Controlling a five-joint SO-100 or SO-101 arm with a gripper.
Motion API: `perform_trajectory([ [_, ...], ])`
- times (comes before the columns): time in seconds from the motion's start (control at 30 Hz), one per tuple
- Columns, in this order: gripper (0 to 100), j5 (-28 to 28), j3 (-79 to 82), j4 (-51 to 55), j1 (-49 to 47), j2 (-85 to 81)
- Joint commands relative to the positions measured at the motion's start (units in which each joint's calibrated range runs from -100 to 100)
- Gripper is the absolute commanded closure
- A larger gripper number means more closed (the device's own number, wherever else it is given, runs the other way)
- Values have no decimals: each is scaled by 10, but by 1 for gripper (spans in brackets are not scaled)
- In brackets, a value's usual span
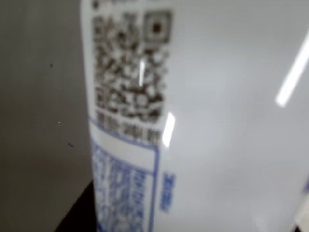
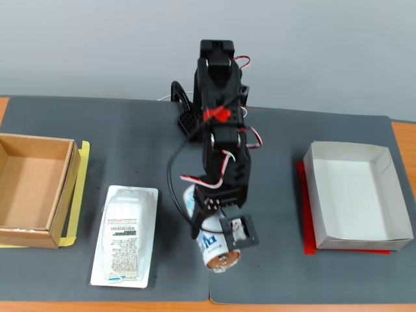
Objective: Pick the can and put it in the brown box
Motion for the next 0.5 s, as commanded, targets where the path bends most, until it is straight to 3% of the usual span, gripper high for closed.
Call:
perform_trajectory([
  [0.0,91,55,-93,43,37,-56],
  [0.27,91,160,-235,104,140,-66],
  [0.47,91,177,-275,94,227,-63],
])
